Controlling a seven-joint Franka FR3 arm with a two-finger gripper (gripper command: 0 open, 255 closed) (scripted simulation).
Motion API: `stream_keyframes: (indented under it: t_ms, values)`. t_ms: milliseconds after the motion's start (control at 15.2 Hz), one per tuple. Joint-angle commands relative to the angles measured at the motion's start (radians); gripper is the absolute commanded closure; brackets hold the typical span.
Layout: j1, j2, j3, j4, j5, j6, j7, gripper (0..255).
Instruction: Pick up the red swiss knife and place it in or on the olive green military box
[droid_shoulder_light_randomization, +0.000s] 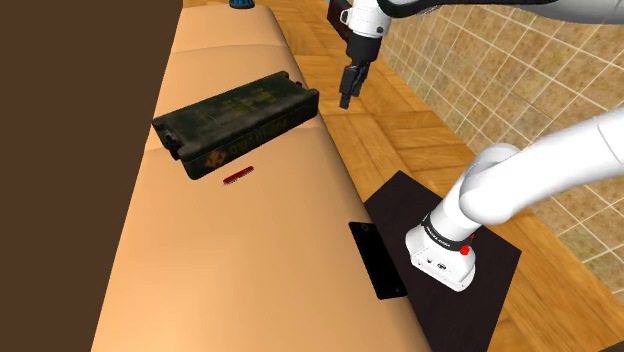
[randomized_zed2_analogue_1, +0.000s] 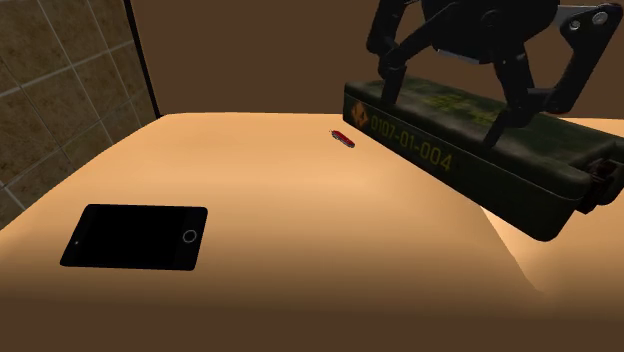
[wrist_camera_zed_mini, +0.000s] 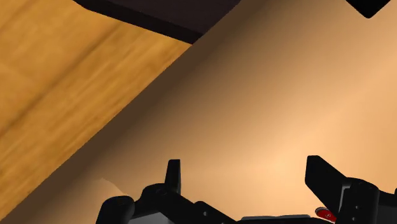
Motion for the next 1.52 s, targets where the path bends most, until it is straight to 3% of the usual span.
stream_keyframes:
  t_ms: [0,660,1452]
  values:
    - [0.024,0.066,0.007,0.027,0.006,0.047,-0.053,0]
    - [0.126,0.36,0.066,0.159,0.026,0.241,-0.294,0]
    - [0.235,0.671,0.172,0.363,-0.004,0.384,-0.534,0]
